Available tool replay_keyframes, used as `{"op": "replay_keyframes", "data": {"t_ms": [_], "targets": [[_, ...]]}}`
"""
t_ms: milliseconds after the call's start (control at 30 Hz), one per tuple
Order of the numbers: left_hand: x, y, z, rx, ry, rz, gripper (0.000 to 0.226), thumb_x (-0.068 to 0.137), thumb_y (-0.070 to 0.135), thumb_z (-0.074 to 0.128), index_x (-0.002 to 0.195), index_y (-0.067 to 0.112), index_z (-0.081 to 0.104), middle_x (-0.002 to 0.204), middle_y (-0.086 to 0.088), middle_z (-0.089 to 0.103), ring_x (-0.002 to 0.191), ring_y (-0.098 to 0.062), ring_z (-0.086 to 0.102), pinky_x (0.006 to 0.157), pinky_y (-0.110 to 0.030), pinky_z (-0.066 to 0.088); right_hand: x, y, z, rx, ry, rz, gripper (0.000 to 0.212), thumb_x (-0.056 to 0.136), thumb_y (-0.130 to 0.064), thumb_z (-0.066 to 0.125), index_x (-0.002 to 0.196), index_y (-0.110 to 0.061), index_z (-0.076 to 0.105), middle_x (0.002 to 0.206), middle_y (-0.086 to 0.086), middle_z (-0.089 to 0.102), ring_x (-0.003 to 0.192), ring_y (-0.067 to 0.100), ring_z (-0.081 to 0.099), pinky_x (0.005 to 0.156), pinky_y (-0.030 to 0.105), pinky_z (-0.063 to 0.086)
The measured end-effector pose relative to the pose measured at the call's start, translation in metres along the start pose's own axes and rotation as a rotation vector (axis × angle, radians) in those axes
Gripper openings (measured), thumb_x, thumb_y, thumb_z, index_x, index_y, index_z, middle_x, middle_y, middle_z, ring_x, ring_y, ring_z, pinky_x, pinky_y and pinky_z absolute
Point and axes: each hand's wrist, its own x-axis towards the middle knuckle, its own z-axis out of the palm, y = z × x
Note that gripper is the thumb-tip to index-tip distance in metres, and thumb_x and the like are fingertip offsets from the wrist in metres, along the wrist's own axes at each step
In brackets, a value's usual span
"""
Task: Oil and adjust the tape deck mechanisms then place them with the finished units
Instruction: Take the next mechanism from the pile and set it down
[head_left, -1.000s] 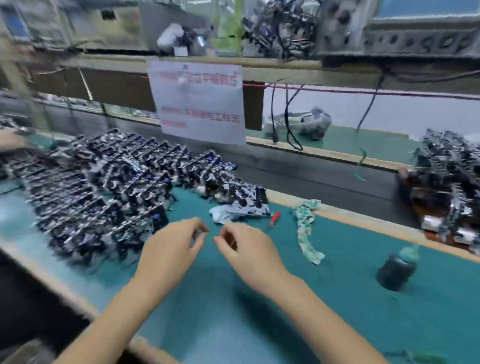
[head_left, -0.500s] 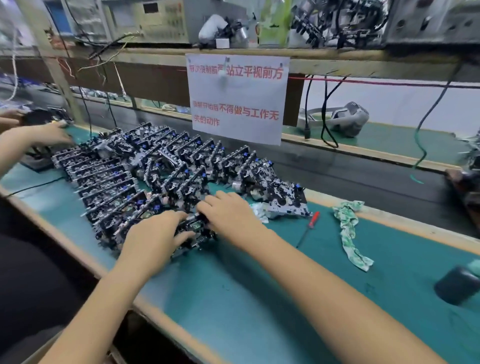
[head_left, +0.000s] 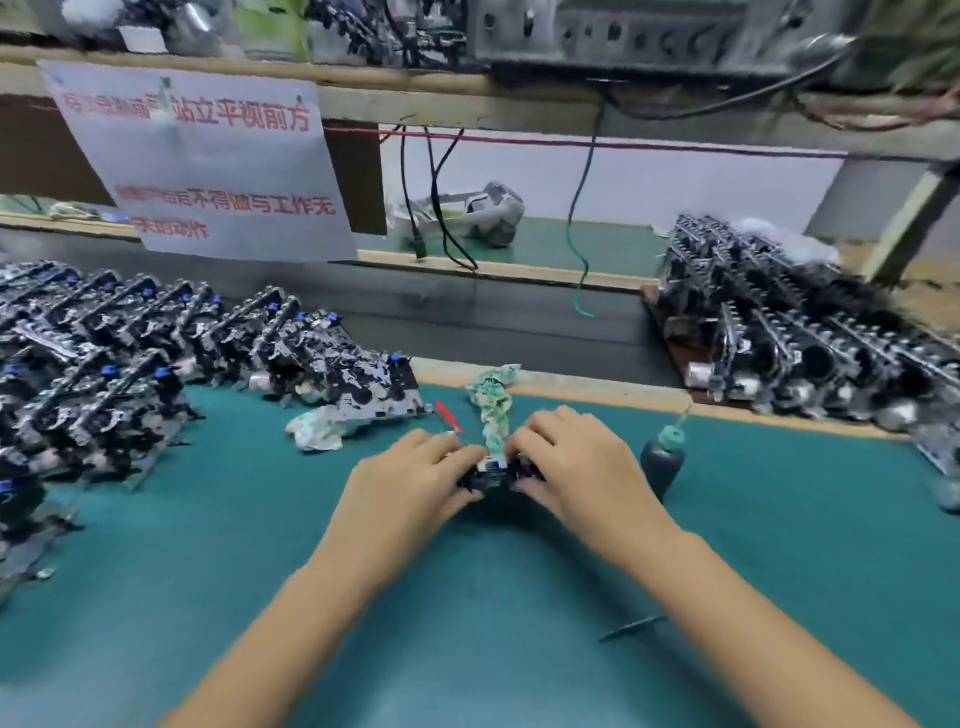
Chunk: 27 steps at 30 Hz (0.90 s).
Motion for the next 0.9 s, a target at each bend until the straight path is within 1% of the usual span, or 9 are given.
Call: {"op": "replay_keyframes", "data": {"t_ms": [100,200,267,333,400,467,567,700,900], "targets": [[0.004,0.019,0.028,0.033,0.078,0.21,0.026,0.072,0.032,0.08,0.09,0.014,0.074,0.082,0.002,0.069,0.067,-0.019,0.064,0.044,-0.026,0.049,-0.035,0.018,0.003,-0.105,0.149,-0.015,0.002,0.074,-0.014,0.062,0.072,-0.013,0.062,0.072,0.002,0.058,0.061,0.023,0.052,0.054,0.032,0.04],[0.004,0.024,0.045,-0.019,0.082,0.369,0.035,0.085,0.048,0.061,0.092,0.016,0.073,0.089,0.001,0.068,0.075,-0.019,0.059,0.056,-0.028,0.05,-0.069,0.023,0.013,-0.167,0.233,-0.049,0.015,0.082,-0.007,0.053,0.069,-0.013,0.06,0.07,0.002,0.056,0.059,0.022,0.047,0.053,0.031,0.038],[0.001,0.021,0.054,-0.127,0.049,0.327,0.058,0.075,0.067,0.06,0.106,0.019,0.07,0.106,-0.001,0.066,0.096,-0.018,0.055,0.08,-0.03,0.046,-0.086,0.021,0.02,-0.149,0.203,-0.06,0.011,0.082,-0.008,0.059,0.073,-0.013,0.062,0.074,0.002,0.057,0.061,0.022,0.048,0.052,0.031,0.041],[-0.003,0.016,0.056,-0.256,-0.051,0.192,0.087,0.062,0.079,0.061,0.129,0.023,0.054,0.131,-0.003,0.052,0.12,-0.016,0.044,0.101,-0.029,0.033,-0.096,0.021,0.025,-0.103,0.173,-0.046,0.007,0.081,-0.014,0.06,0.077,-0.014,0.065,0.078,0.001,0.059,0.065,0.02,0.05,0.054,0.03,0.044],[-0.006,0.01,0.057,-0.36,-0.159,0.083,0.102,0.056,0.082,0.063,0.139,0.03,0.037,0.146,0.002,0.033,0.133,-0.011,0.03,0.109,-0.026,0.022,-0.099,0.024,0.025,-0.058,0.128,-0.057,0.01,0.08,-0.027,0.067,0.081,-0.017,0.067,0.082,-0.001,0.061,0.068,0.018,0.052,0.056,0.028,0.046],[-0.008,0.005,0.058,-0.493,-0.25,-0.005,0.104,0.051,0.08,0.068,0.14,0.044,0.027,0.148,0.018,0.025,0.136,0.001,0.023,0.111,-0.021,0.019,-0.102,0.028,0.023,-0.012,0.079,-0.089,0.027,0.079,-0.045,0.07,0.086,-0.018,0.068,0.087,-0.002,0.062,0.069,0.017,0.054,0.058,0.026,0.047],[-0.008,0.004,0.058,-0.629,-0.348,-0.093,0.109,0.046,0.075,0.075,0.135,0.057,0.016,0.139,0.042,0.021,0.129,0.017,0.024,0.107,-0.011,0.021,-0.104,0.03,0.018,0.105,0.129,-0.042,0.041,0.09,-0.054,0.051,0.09,-0.017,0.069,0.092,-0.001,0.064,0.071,0.016,0.056,0.061,0.025,0.047],[-0.006,0.005,0.058,-0.627,-0.351,-0.102,0.106,0.046,0.076,0.074,0.133,0.06,0.016,0.134,0.05,0.019,0.123,0.024,0.022,0.103,-0.004,0.019,-0.104,0.031,0.018,0.205,0.254,0.105,0.03,0.098,-0.046,0.039,0.101,-0.022,0.057,0.093,0.0,0.063,0.078,0.015,0.059,0.064,0.025,0.047],[-0.006,0.011,0.055,-0.587,-0.303,-0.067,0.11,0.05,0.077,0.072,0.139,0.058,0.01,0.139,0.043,0.021,0.126,0.021,0.022,0.104,-0.005,0.018,-0.103,0.038,0.021,0.281,0.335,0.299,0.034,0.094,-0.039,0.047,0.089,-0.013,0.068,0.088,-0.007,0.058,0.078,0.002,0.049,0.063,0.018,0.041]]}}
